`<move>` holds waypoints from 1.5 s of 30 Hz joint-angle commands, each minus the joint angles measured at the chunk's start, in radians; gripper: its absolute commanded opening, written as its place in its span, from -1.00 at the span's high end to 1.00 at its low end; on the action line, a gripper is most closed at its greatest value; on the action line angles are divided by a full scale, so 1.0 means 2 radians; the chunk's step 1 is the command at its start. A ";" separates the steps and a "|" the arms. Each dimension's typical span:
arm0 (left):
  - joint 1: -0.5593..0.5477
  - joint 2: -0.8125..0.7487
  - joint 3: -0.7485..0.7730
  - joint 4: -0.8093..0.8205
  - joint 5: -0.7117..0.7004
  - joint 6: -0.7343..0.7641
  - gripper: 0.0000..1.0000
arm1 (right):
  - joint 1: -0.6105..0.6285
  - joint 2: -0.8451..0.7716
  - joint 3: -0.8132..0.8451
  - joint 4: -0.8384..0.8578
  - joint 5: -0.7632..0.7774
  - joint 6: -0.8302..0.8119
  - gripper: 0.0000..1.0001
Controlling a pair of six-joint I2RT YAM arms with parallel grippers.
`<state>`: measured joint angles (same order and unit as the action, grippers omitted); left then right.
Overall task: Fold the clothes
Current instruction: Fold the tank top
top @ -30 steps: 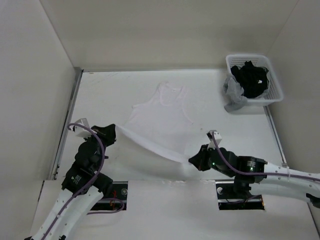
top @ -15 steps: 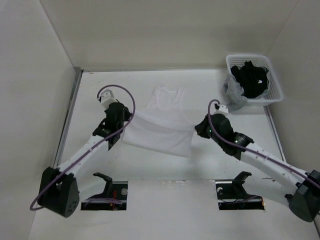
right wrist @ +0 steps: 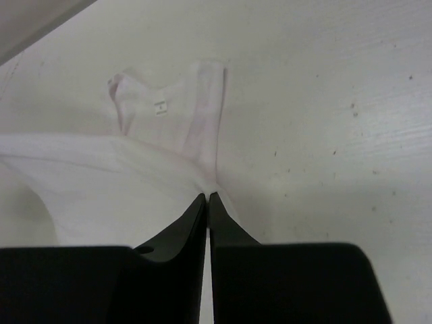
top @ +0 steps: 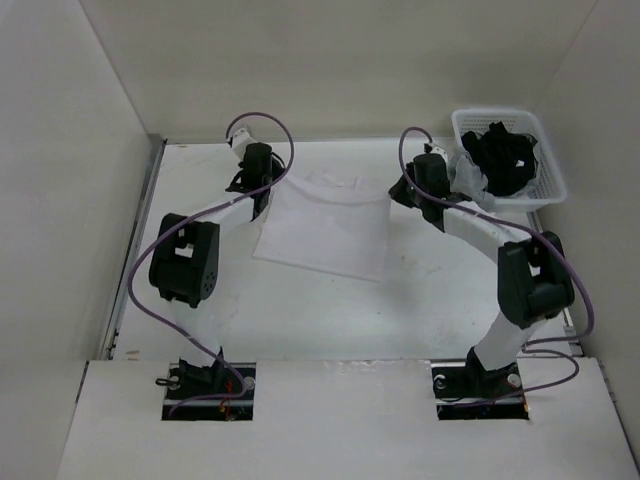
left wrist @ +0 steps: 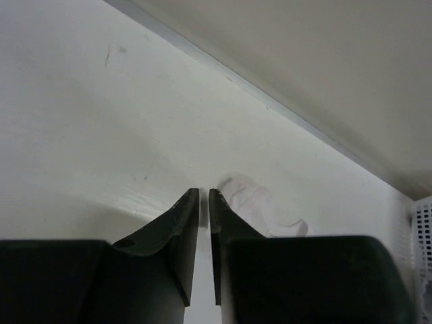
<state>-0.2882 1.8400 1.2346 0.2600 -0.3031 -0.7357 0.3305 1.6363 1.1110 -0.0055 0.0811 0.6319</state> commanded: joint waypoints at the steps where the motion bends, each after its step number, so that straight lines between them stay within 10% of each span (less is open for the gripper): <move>1: 0.011 0.045 0.046 0.013 0.025 0.007 0.67 | -0.015 0.055 0.052 0.027 -0.014 -0.006 0.70; 5: 0.030 0.018 0.006 0.031 0.023 -0.005 0.44 | -0.014 0.084 0.072 0.021 -0.010 0.003 0.16; 10: 0.028 -0.131 -0.206 0.093 0.010 -0.042 0.39 | 0.026 0.000 -0.034 0.053 0.034 0.000 0.08; 15: 0.014 -0.235 -0.365 0.086 0.017 -0.049 0.39 | 0.093 -0.118 -0.179 0.076 0.055 0.021 0.85; 19: 0.048 -0.312 -0.447 0.043 0.056 -0.061 0.29 | 0.141 -0.184 -0.265 0.077 0.068 0.054 0.80; 25: 0.071 -0.307 -0.471 0.040 0.122 -0.062 0.19 | 0.176 -0.231 -0.342 0.073 0.088 0.096 0.28; 33: 0.067 -0.260 -0.457 0.079 0.128 -0.071 0.17 | 0.176 -0.237 -0.363 0.080 0.088 0.105 0.13; 45: 0.066 -0.185 -0.430 0.121 0.129 -0.092 0.70 | 0.176 -0.211 -0.364 0.100 0.088 0.117 0.08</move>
<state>-0.1520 1.4387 0.3611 0.4782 -0.0608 -0.9035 0.6762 1.2053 0.3801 0.1394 0.2337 0.8459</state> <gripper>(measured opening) 0.173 0.453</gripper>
